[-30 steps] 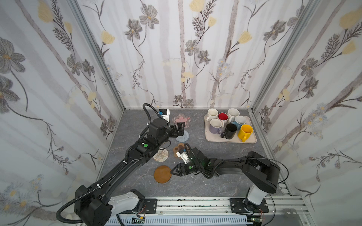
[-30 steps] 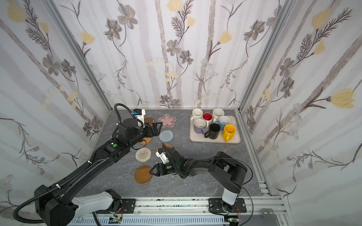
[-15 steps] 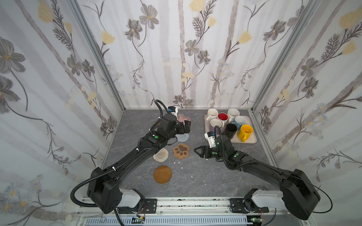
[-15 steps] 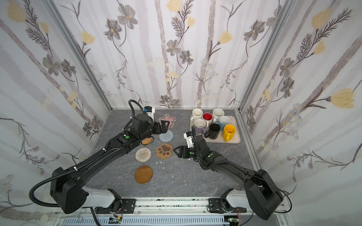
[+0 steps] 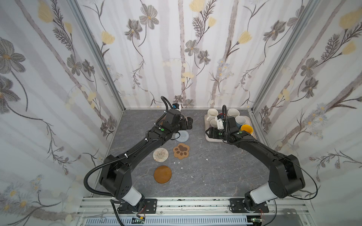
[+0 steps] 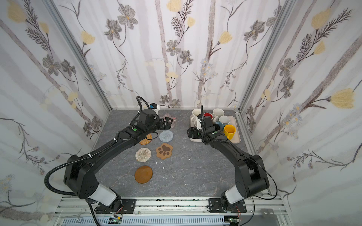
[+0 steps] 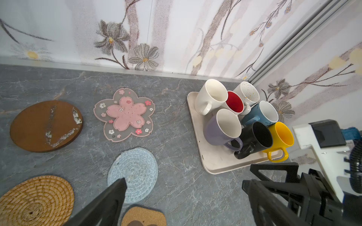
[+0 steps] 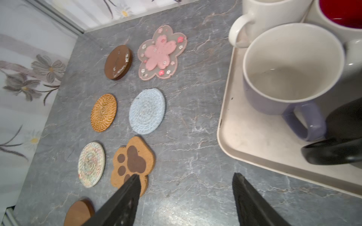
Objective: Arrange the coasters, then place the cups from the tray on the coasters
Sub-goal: 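Move right gripper over the lavender mug on the tray, then lower right gripper and grasp the lavender mug rim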
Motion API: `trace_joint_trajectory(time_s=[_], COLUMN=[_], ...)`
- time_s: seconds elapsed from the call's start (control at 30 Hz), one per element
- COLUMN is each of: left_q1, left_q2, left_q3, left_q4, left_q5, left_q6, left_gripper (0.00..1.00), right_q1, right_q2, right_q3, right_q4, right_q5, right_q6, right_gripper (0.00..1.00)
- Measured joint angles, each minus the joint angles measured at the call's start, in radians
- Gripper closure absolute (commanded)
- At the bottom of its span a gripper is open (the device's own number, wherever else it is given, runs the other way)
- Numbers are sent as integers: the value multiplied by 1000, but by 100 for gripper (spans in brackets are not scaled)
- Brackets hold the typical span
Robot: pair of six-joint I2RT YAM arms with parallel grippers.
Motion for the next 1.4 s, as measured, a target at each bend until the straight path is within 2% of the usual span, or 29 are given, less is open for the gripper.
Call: trace_joint_trajectory(time_s=[0.33,0.8,1.0,1.4], left_q1=[18,34,40,42], left_q2=[113,148,148,150], left_q3=[133,115,114,111], left_q4=[-30,-53,-53,-53], left_q5=[46,60,60,68], left_q6=[37,35,33,32], left_gripper=[0,0,0,0], right_q1=[-63,-100,-115,-111], right_q2=[181,348,381,419], right_q3=[219,391,403,403], right_q4=[-123,-235,-240,-240], right_q5=[109,203,209,131], right_q6=[-71,-142,-151,-155], right_gripper=[25,25,24,24])
